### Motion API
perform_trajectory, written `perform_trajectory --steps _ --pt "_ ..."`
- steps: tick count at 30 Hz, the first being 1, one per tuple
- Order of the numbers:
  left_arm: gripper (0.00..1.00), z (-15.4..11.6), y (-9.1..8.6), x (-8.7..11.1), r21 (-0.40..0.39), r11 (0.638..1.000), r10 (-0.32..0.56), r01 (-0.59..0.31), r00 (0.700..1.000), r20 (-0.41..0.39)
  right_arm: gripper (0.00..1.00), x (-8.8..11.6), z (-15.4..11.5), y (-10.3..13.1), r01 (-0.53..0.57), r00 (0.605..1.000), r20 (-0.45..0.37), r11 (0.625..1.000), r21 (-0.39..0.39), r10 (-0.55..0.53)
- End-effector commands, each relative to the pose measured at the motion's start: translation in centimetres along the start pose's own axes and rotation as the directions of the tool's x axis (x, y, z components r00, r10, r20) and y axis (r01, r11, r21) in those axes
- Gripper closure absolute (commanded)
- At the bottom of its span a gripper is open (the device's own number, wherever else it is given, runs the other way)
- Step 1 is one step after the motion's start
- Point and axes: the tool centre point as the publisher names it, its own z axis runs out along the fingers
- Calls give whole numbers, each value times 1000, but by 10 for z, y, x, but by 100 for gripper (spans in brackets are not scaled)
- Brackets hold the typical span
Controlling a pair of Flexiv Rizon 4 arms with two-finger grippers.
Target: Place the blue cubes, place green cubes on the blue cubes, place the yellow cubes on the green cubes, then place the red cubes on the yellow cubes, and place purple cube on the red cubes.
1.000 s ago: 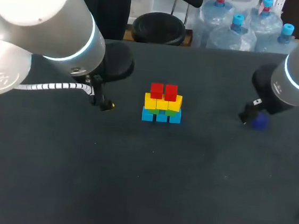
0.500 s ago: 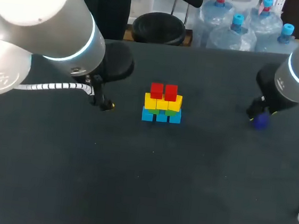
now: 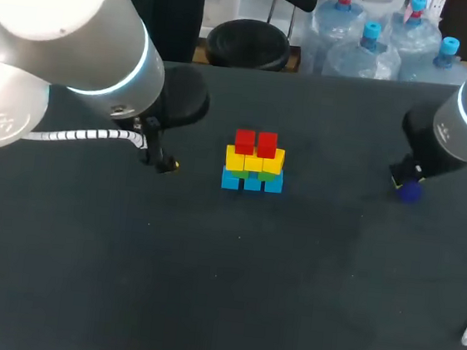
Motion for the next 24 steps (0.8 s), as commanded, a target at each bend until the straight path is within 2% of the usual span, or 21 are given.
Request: perform_trajectory --steps 1,14,20,24 --pt "0 0 1 0 1 1000 1 -1 1000 -2 100 -5 -6 4 19 1000 5 1000 3 -19" --pt "0 0 1 0 1 1000 1 -1 1000 -2 100 -50 -61 32 206 974 95 978 16 -207" --pt "0 0 1 0 1 1000 1 -1 1000 -2 100 -69 -99 40 293 940 171 955 36 -295" --pt "0 0 1 0 1 1000 1 -1 1000 -2 100 -84 -128 53 375 900 224 926 42 -374"
